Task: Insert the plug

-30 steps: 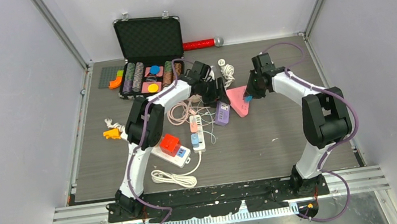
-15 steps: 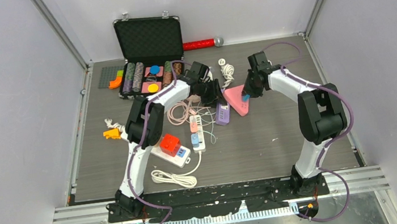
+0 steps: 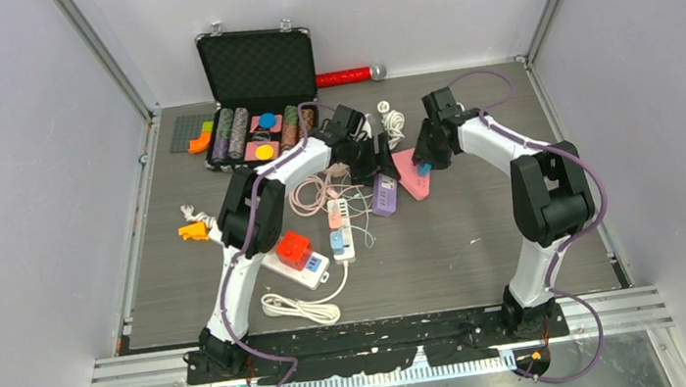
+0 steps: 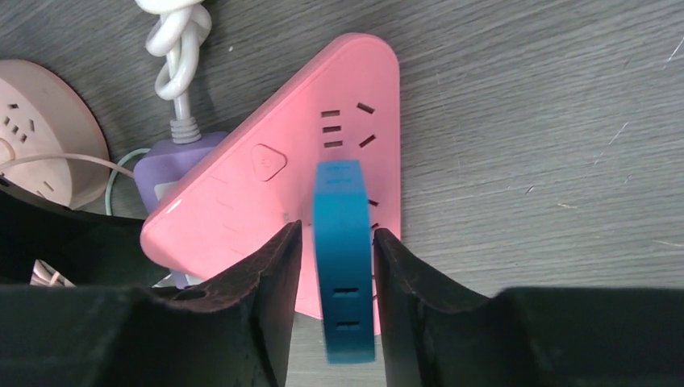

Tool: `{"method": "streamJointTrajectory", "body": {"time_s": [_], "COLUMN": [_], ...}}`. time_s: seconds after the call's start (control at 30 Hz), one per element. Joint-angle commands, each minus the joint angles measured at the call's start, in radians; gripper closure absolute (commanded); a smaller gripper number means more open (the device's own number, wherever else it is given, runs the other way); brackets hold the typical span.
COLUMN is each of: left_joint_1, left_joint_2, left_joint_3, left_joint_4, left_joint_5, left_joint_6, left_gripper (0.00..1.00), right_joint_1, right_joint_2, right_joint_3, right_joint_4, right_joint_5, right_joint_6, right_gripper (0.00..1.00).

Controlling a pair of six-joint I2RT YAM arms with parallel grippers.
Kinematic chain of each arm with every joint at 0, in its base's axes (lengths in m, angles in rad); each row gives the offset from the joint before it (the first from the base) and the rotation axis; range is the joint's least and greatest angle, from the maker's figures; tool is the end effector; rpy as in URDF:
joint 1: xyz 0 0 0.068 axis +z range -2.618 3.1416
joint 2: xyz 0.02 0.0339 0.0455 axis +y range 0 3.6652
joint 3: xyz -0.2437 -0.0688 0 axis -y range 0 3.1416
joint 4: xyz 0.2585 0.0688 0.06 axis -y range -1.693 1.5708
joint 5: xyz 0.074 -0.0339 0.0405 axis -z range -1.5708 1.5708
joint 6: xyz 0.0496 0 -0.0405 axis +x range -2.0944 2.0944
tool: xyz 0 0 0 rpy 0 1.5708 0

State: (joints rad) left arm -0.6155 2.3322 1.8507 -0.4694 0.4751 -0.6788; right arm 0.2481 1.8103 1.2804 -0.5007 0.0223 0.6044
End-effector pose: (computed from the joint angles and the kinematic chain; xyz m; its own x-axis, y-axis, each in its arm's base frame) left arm 0.4063 -0.3151 0.1272 -0.9758 0.0062 -0.2184 0.1512 0.7407 -0.6545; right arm 0.3829 0.0959 0.1654 -0.8173 0.3790 -0.4341 0.2796 0.9194 0.2765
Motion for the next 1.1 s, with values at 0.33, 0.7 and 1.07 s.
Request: {"method": "streamJointTrajectory", "body": {"time_s": [0.33, 0.7, 1.07], "left_joint_1": [0.038, 0.134, 0.478], "left_joint_2": [-0.268, -0.663, -1.178], "left_joint_3": [0.054, -0.27, -0.695], "left_joint_4": [-0.014, -0.034, -0.095], "left_joint_5": [-0.13, -0.255, -0.198], "left_joint_6": [0.096, 0.216, 0.318], "left_gripper": [0.0, 0.0, 0.0], "right_joint_1": [-0.021, -0.062, -0.099], "right_joint_2": [-0.116, -0.435, -0.777], "right_joint_3": [0.222, 0.097, -0.065], "right_joint_4": [-0.153, -0.155, -0.135], "right_joint_5": [0.115, 0.2, 0.37], "right_joint_6": [-0.024, -0.075, -0.128], "right_gripper": [0.07, 0.05, 0.06]}}
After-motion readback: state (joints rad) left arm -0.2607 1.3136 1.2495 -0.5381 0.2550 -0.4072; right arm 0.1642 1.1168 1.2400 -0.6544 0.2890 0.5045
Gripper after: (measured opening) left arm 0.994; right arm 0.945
